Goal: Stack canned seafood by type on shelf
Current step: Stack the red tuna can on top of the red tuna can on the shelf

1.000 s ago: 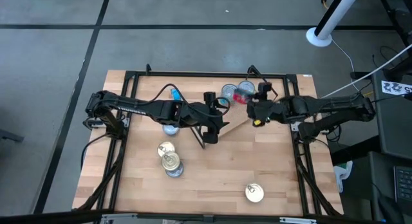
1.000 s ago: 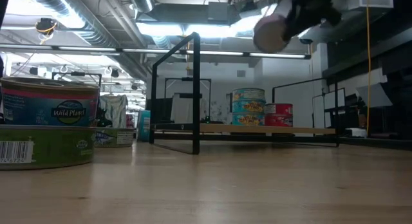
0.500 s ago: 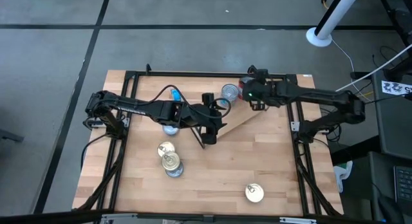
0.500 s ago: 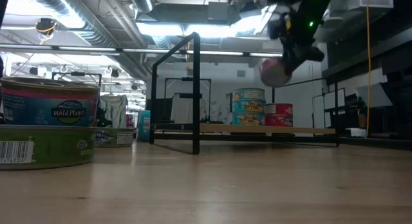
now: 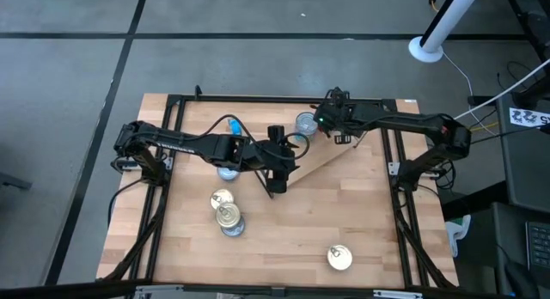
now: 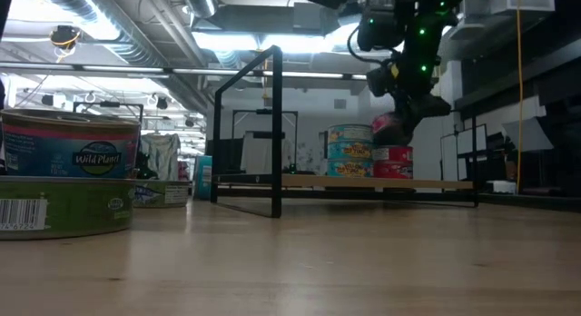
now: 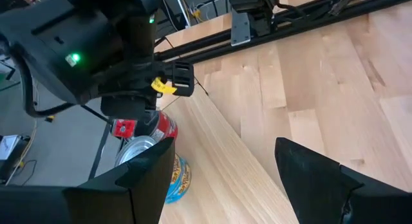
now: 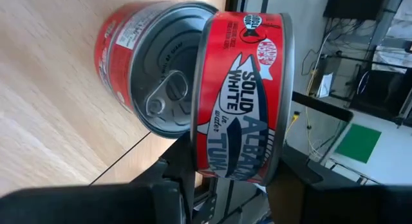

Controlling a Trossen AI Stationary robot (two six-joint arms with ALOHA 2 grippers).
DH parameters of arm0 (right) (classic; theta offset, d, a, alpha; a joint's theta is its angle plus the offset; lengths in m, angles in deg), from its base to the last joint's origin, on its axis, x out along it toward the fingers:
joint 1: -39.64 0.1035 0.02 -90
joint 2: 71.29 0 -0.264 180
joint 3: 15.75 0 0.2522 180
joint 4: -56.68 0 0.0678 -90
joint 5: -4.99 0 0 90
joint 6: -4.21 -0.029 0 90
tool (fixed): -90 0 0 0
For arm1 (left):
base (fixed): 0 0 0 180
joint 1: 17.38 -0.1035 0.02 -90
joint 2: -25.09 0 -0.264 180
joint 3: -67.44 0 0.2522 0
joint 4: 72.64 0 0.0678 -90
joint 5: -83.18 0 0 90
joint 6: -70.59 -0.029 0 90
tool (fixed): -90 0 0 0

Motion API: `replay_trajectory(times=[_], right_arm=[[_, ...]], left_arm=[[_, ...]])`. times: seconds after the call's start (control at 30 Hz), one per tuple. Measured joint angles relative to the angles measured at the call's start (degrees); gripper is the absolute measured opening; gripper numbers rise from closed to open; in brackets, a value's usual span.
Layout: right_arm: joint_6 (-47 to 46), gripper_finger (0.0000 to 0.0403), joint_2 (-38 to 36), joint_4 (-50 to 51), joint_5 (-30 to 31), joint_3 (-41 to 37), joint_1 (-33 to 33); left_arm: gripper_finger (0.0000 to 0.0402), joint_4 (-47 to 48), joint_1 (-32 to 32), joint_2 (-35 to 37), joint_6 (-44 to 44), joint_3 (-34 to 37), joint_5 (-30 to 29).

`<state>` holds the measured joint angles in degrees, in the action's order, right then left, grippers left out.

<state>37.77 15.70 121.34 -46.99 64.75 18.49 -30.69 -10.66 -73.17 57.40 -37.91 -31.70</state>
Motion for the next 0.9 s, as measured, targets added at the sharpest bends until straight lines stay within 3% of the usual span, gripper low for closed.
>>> replay_trajectory(times=[0.9], right_arm=[[4.48, 0.0127, 0.71, -3.91, -0.09, 0.00, -0.80]], left_arm=[[0.0265, -0.07, 0.10, 0.00, 1.20, 0.00, 0.26]])
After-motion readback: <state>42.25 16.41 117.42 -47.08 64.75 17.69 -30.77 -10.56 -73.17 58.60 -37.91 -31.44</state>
